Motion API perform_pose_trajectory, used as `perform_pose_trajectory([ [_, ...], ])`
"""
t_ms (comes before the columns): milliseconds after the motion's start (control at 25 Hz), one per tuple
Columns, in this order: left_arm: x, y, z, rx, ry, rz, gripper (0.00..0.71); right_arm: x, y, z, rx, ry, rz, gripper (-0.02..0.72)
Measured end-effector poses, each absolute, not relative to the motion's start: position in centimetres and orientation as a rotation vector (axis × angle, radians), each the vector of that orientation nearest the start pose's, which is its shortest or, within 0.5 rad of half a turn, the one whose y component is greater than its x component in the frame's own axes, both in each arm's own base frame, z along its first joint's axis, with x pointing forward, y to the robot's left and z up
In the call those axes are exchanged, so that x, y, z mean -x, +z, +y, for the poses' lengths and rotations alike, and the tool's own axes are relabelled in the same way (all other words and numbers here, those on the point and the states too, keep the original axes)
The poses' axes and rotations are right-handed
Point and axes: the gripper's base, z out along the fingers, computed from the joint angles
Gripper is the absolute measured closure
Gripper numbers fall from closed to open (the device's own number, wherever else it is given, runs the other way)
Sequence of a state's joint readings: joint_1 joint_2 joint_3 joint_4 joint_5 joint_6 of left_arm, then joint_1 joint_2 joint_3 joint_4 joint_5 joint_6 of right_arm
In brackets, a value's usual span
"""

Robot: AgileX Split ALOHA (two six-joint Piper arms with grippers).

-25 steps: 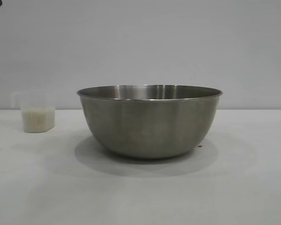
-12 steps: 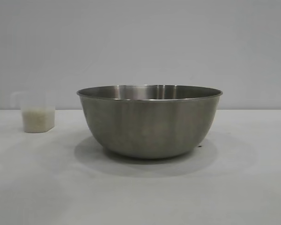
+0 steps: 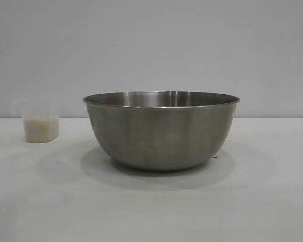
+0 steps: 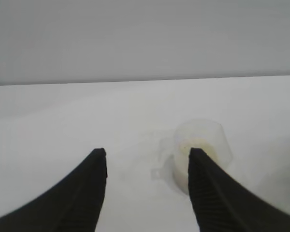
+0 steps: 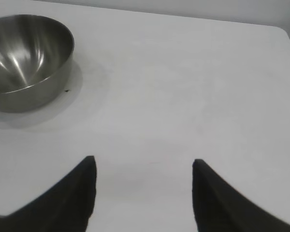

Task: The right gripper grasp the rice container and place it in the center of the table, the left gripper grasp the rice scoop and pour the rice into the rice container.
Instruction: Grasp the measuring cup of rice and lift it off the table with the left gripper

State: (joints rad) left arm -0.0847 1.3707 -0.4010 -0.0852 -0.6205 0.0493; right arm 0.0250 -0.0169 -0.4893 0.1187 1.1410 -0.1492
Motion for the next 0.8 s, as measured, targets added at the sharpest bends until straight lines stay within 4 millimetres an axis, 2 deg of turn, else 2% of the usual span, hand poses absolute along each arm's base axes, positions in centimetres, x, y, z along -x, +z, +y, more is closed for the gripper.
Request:
perform_pose_trajectory([
  [400,-26.4,16.9,-2.2,-0.105,-0.023,1.750,0.383,1.0,26.8,1.0,0.196,0.070,2.104,0.325],
  [800,-27.3,12.3,-2.3,-0.113,-0.021,1.799,0.383,1.0,26.8,1.0,0.196,0.070,2.104,0.325],
])
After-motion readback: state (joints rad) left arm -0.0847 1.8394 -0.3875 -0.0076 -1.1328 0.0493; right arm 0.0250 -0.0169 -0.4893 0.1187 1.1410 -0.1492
